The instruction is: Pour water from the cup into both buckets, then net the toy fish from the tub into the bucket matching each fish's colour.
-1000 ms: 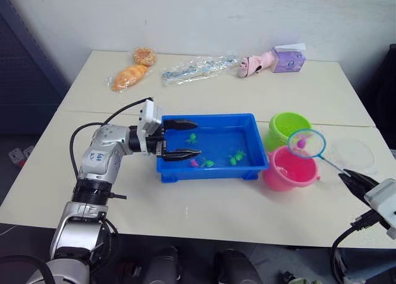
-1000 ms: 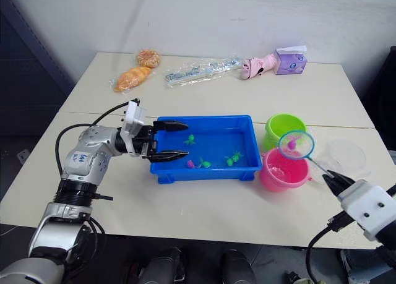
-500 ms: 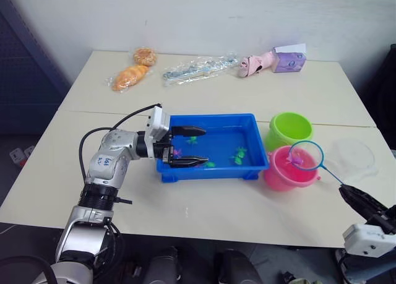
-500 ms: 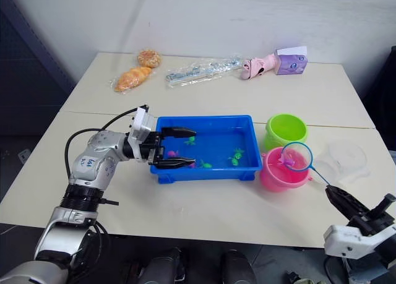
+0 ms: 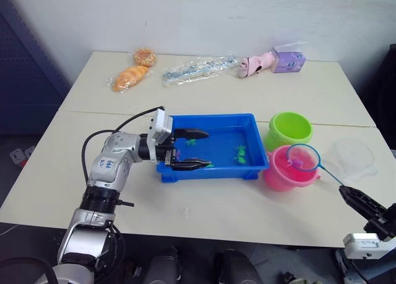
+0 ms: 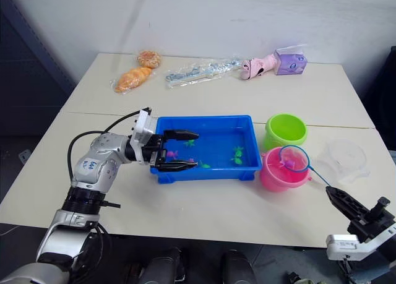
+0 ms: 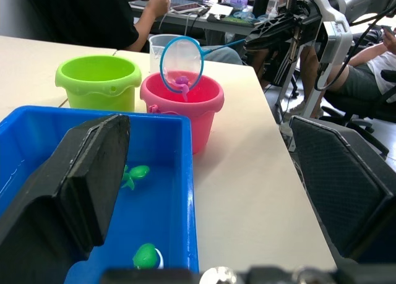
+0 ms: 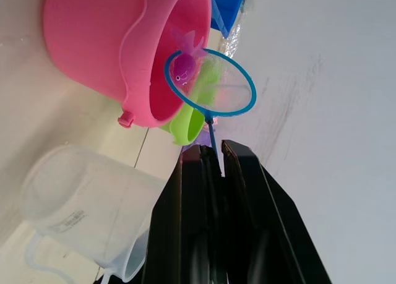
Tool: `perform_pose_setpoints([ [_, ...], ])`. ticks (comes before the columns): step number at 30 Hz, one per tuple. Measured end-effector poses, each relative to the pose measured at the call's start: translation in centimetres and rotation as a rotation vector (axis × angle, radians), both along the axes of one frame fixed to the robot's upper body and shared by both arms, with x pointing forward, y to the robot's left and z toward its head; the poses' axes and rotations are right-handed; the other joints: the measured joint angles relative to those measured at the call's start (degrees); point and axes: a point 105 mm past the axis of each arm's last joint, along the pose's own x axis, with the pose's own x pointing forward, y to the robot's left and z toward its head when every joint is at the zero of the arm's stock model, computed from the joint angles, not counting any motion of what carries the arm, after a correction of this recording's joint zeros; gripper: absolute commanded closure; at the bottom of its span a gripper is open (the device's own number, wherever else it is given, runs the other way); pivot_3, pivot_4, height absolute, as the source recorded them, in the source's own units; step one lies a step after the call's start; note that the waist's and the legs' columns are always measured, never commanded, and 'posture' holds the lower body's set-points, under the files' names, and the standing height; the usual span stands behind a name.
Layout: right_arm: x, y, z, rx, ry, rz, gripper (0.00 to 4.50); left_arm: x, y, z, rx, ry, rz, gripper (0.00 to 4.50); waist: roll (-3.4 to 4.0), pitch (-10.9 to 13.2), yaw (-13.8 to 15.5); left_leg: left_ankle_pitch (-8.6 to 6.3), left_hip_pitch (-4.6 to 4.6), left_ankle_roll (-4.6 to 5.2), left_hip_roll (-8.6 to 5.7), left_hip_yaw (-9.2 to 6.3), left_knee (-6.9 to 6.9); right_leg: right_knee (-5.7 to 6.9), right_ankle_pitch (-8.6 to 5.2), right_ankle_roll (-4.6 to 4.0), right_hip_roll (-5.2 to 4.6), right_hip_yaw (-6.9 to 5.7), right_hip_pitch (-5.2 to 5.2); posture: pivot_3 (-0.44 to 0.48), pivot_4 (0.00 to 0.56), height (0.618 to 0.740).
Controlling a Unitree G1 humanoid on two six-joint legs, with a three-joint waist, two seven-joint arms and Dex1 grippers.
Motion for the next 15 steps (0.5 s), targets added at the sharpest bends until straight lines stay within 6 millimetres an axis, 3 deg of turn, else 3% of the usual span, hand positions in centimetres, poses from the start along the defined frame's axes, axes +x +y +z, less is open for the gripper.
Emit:
perform_pose_setpoints([
  [5, 0.5, -0.3, 0.7, -0.035, -0.031, 0.003, 4.50, 0.1, -0.1, 0.0, -0.006, 0.001, 0.005, 0.06, 0.00, 0.0, 0.0, 0.01, 0.01, 0.01, 0.00, 0.01, -0.01, 0.01, 0.00, 0.00, 0.01, 0.00, 0.00, 0.000, 0.150, 0.740],
  [15, -0.4, 1.8, 0.0, 0.001, -0.006, 0.031, 4.50, 0.1, -0.5, 0.1, -0.020, 0.000, 0.002, 0.06, 0.00, 0.0, 0.0, 0.01, 0.01, 0.01, 0.00, 0.01, -0.01, 0.05, 0.00, 0.00, 0.00, 0.00, 0.00, 0.000, 0.150, 0.740],
])
